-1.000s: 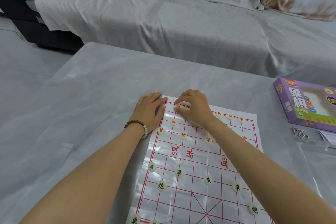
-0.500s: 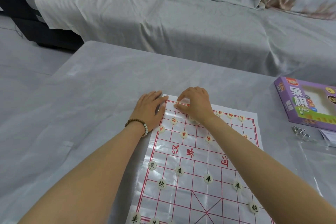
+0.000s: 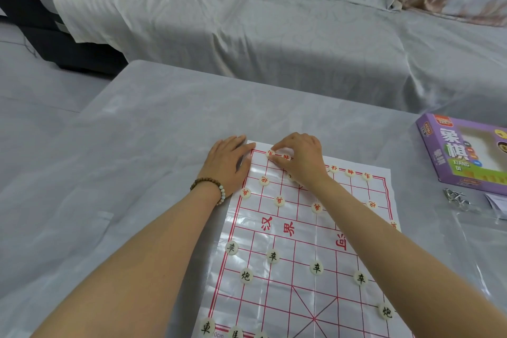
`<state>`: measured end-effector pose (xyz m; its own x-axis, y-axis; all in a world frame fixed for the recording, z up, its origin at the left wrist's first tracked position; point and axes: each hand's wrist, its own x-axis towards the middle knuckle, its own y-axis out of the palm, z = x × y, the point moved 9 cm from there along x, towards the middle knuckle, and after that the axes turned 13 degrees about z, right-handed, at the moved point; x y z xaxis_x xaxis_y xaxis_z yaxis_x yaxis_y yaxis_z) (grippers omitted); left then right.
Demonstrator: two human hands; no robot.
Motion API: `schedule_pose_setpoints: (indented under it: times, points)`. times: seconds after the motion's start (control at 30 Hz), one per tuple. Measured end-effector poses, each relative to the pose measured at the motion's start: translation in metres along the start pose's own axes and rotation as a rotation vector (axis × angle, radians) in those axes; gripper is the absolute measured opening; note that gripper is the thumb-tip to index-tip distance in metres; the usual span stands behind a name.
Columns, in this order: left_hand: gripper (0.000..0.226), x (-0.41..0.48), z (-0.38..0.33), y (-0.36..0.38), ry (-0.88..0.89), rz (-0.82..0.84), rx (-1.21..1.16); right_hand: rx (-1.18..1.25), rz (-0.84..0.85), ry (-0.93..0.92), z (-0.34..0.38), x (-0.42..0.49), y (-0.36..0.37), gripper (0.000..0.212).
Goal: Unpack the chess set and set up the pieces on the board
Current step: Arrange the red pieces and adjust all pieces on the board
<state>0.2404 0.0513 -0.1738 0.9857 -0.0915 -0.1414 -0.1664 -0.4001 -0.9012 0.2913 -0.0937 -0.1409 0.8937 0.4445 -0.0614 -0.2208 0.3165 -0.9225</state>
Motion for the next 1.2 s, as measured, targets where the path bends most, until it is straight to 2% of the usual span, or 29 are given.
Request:
schedule_pose_setpoints:
  times: [0.3,0.4,0.6,0.7,0.87,1.07,1.2]
  points:
    - [0.044,0.000,-0.001,0.000,0.005,0.006,-0.010,0.015,-0.030,0.012,-0.002,-0.011,-0.008,0.032]
    - [0.045,0.001,0.000,0.002,0.009,0.016,-0.005,0.021,-0.080,0.008,-0.012,-0.026,-0.026,0.028]
    - [0.048,0.002,0.002,0.003,0.008,0.019,0.003,-0.141,-0.004,0.056,-0.023,-0.052,-0.023,0.037]
    - [0.049,0.002,0.002,0.004,0.002,0.021,-0.001,-0.175,0.049,0.042,-0.019,-0.053,-0.014,0.035]
    - [0.048,0.002,0.004,0.002,-0.014,-0.006,-0.028,-0.210,0.050,-0.028,-0.001,-0.045,-0.013,0.029]
    - [0.044,-0.001,0.006,-0.002,-0.032,-0.054,-0.050,-0.138,-0.037,-0.092,0.036,-0.006,-0.016,0.029]
    - [0.044,-0.002,0.013,-0.011,-0.076,-0.132,-0.109,-0.136,-0.003,-0.126,0.050,0.017,-0.002,0.028]
